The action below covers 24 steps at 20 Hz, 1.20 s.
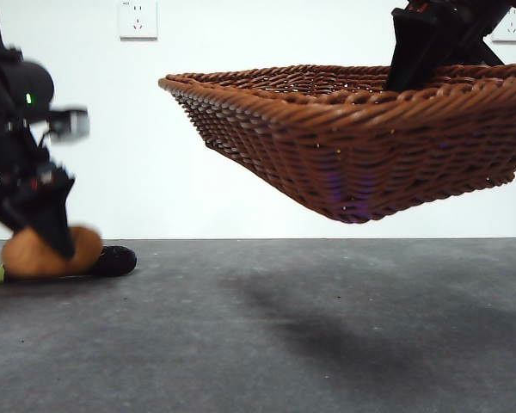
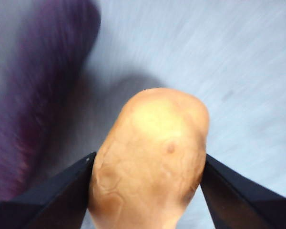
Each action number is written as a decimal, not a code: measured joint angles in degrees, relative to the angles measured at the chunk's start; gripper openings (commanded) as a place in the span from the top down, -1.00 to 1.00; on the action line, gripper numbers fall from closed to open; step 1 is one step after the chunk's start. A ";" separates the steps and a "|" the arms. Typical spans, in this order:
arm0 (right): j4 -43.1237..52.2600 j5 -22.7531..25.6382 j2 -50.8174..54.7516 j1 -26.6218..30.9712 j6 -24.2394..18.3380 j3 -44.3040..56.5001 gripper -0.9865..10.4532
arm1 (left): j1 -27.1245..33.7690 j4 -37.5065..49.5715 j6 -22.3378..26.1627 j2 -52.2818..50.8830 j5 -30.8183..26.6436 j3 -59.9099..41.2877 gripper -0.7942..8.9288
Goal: Help me put the vegetables on the table into the basket
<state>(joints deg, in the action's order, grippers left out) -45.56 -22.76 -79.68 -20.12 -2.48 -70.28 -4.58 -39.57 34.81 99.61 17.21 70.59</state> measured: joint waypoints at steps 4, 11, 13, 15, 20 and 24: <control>-0.17 0.70 -3.65 0.00 0.35 0.00 0.85 | -0.11 -4.15 -1.79 -13.42 4.50 0.00 0.85; 4.26 0.24 -13.55 -1.40 4.72 0.00 0.85 | -15.13 -8.83 -3.67 -30.56 6.86 0.02 0.85; 5.75 -0.61 -14.86 -3.19 6.43 0.00 0.85 | -22.58 -8.96 -4.04 -29.83 5.81 0.02 0.85; 8.02 -1.09 -14.86 -5.62 7.89 0.00 0.85 | -28.44 -8.46 -4.46 -27.15 3.34 0.02 0.85; 8.55 -1.29 -14.86 -9.57 10.03 0.00 0.85 | -34.21 -6.23 -4.87 -16.76 -0.15 0.02 0.85; 8.55 -1.18 -14.86 -9.40 10.67 0.00 0.85 | -34.80 -6.23 -6.58 -10.14 -0.55 0.02 0.84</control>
<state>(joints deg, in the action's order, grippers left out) -37.01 -23.94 -94.54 -29.52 8.19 -70.28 -39.38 -45.80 28.23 89.47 16.67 70.61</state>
